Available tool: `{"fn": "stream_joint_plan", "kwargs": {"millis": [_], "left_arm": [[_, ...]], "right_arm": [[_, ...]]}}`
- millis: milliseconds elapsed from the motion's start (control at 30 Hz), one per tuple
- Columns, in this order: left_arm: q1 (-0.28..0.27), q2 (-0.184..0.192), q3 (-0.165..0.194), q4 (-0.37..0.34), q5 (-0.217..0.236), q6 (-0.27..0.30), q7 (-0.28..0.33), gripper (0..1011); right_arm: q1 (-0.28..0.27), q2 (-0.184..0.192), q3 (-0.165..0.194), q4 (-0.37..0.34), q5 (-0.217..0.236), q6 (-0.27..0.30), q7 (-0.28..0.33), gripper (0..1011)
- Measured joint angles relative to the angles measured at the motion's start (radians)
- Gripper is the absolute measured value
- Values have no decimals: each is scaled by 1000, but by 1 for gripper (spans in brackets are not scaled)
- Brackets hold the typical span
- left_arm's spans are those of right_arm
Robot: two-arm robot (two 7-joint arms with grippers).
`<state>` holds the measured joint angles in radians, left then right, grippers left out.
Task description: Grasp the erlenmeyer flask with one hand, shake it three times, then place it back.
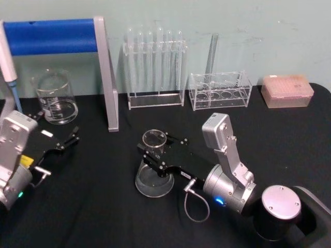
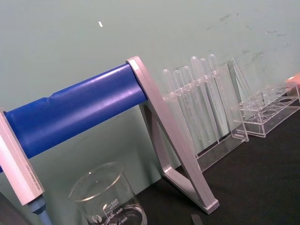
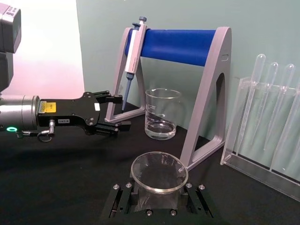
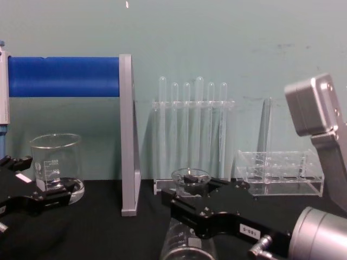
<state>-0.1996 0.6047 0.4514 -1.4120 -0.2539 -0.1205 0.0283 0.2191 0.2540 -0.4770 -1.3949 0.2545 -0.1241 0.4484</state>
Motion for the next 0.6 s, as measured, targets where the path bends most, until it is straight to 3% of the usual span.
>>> {"fn": "stream_joint_plan", "kwargs": {"millis": [600], "left_arm": [[0, 0, 0, 0, 0, 0, 0, 1001]], "right_arm": [[0, 0, -2, 4, -3, 6, -2, 449]]}}
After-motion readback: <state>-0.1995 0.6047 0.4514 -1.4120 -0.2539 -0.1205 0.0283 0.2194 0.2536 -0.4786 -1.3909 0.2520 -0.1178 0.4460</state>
